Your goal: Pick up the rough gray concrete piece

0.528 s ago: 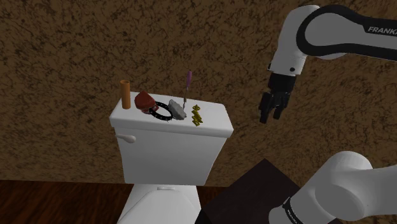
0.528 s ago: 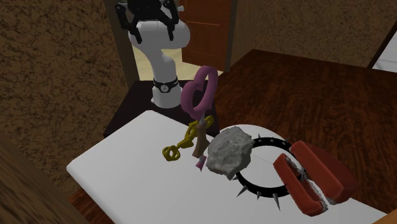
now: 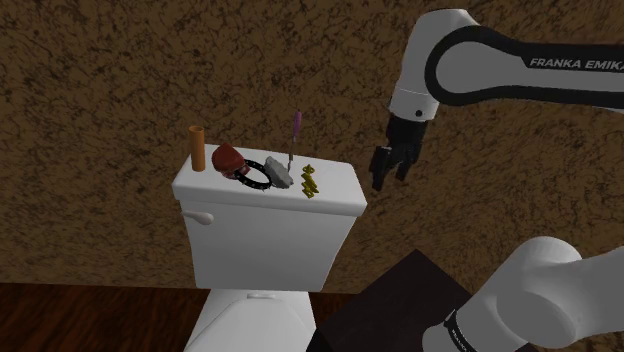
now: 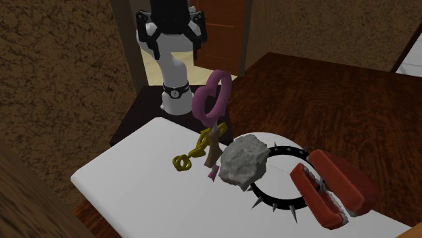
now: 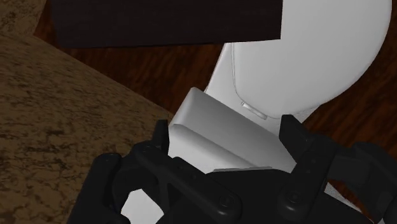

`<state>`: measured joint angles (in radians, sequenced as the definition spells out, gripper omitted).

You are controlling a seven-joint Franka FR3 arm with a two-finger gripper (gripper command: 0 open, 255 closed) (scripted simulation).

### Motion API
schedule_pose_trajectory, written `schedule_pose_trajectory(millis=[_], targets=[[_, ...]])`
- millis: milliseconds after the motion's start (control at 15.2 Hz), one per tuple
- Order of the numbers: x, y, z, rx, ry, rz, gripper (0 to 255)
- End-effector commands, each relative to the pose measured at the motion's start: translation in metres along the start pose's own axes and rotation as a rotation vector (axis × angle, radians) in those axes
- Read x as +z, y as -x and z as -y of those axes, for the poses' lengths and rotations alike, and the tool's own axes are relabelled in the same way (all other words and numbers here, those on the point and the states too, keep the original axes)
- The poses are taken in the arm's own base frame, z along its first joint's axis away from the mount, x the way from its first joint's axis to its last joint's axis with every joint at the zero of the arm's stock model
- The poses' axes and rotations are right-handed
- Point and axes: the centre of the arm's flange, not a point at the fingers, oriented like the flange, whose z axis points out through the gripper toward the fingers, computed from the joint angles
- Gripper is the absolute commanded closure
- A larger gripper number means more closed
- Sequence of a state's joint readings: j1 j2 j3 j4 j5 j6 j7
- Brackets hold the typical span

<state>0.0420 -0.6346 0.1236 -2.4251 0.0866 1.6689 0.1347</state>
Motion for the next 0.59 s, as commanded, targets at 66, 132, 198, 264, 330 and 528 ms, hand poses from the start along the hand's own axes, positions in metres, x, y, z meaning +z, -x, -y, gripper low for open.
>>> schedule_pose_trajectory(millis=[66, 132, 198, 264, 330, 528], targets=[[0.006, -0.027, 0.027, -0.016, 0.054, -0.064, 0], [0.007, -0.035, 0.036, -0.020, 0.072, -0.085, 0], [0.009, -0.044, 0.045, -0.025, 0.090, -0.105, 0], [0.010, -0.052, 0.054, -0.030, 0.108, -0.125, 0], [0.012, -0.060, 0.063, -0.035, 0.126, -0.146, 0], [0.017, -0.085, 0.091, -0.050, 0.180, -0.207, 0]])
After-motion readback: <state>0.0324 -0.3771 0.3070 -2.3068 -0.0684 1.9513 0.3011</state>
